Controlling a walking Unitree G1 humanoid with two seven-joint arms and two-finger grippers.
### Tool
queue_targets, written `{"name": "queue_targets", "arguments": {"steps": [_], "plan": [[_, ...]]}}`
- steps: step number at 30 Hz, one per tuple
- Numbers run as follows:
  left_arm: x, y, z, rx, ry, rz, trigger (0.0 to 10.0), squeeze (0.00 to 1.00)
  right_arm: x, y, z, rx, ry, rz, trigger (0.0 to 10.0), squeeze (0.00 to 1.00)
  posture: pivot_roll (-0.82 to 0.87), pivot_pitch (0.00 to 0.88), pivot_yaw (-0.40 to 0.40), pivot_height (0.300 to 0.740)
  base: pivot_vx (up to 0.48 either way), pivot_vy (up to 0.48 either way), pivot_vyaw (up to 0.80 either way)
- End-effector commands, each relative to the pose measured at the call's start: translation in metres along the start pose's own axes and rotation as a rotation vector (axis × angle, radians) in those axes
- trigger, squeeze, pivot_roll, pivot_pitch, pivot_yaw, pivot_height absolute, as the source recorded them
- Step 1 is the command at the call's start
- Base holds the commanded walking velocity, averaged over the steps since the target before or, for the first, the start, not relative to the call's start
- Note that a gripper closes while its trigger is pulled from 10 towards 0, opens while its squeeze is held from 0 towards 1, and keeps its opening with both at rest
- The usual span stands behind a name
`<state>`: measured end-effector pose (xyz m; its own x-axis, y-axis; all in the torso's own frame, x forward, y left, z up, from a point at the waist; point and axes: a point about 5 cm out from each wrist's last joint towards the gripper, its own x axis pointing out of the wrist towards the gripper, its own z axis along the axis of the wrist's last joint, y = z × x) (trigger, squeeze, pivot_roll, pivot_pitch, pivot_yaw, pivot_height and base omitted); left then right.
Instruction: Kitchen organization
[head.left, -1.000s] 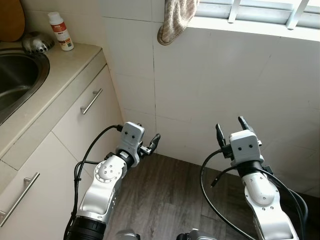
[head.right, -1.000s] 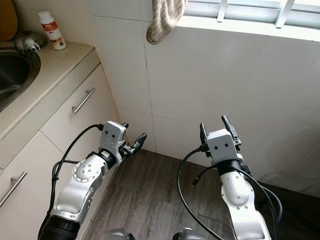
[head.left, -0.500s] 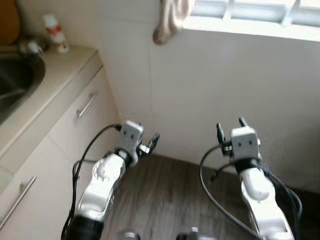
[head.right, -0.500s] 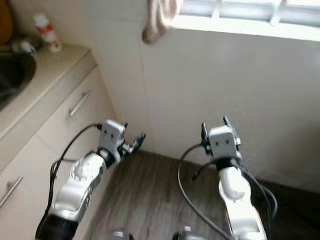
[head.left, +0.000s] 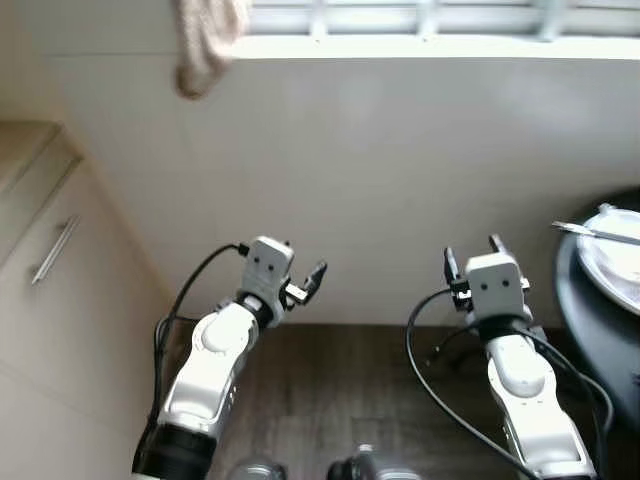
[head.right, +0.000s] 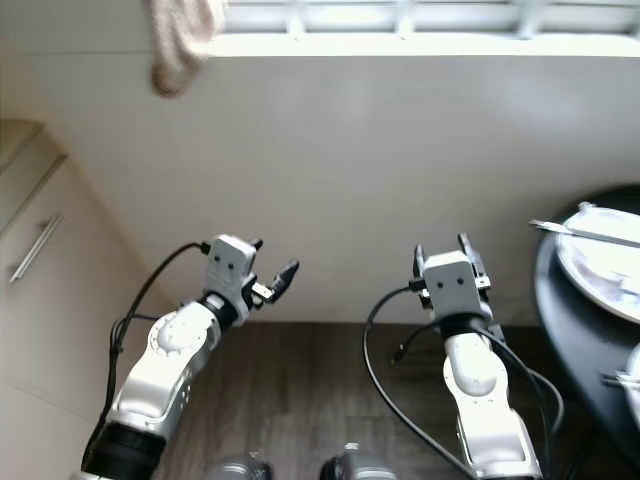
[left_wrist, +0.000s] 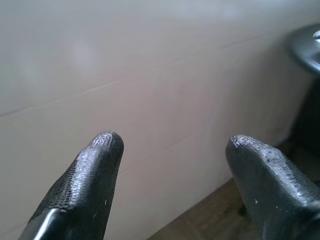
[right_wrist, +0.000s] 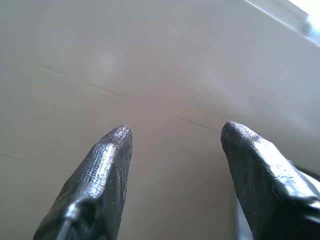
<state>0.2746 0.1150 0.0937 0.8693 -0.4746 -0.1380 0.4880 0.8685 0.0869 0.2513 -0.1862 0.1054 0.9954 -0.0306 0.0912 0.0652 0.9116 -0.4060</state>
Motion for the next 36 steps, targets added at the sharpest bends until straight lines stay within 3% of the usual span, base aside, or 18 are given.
{"name": "queue_targets", "arguments": {"steps": [1, 13, 16, 23, 26, 36], "plan": [[0.000, 0.004, 0.001, 0.002, -0.006, 0.014, 10.0, 0.00, 0.002, 0.001, 0.004, -0.023, -0.021, -0.003, 10.0, 0.00, 0.02, 0.004, 0.001, 0.740, 0.000, 0.000, -0.79], [0.002, 0.003, -0.002, -0.017, 0.006, 0.028, 10.0, 0.00, 0.003, 0.001, 0.017, -0.148, -0.130, 0.008, 10.0, 0.00, 0.02, 0.000, -0.004, 0.740, 0.000, 0.000, -0.78], [0.002, 0.003, -0.002, -0.015, 0.004, 0.027, 10.0, 0.00, 0.003, 0.001, 0.020, -0.183, -0.150, 0.007, 10.0, 0.00, 0.02, 0.000, -0.004, 0.740, 0.000, 0.000, 0.00], [0.003, 0.003, -0.002, -0.015, 0.004, 0.029, 10.0, 0.00, 0.005, -0.001, 0.018, -0.176, -0.129, -0.009, 10.0, 0.00, 0.02, 0.000, -0.005, 0.740, 0.000, 0.000, 0.00], [0.003, 0.004, -0.003, -0.019, 0.005, 0.034, 10.0, 0.00, 0.006, -0.003, 0.017, -0.132, -0.128, -0.019, 10.0, 0.00, 0.02, 0.000, -0.006, 0.740, 0.000, 0.000, -0.80], [0.003, 0.005, -0.004, -0.019, 0.008, 0.037, 10.0, 0.00, 0.006, -0.002, 0.017, -0.134, -0.131, -0.017, 10.0, 0.00, 0.02, 0.000, -0.004, 0.740, 0.000, 0.000, -0.80]]}}
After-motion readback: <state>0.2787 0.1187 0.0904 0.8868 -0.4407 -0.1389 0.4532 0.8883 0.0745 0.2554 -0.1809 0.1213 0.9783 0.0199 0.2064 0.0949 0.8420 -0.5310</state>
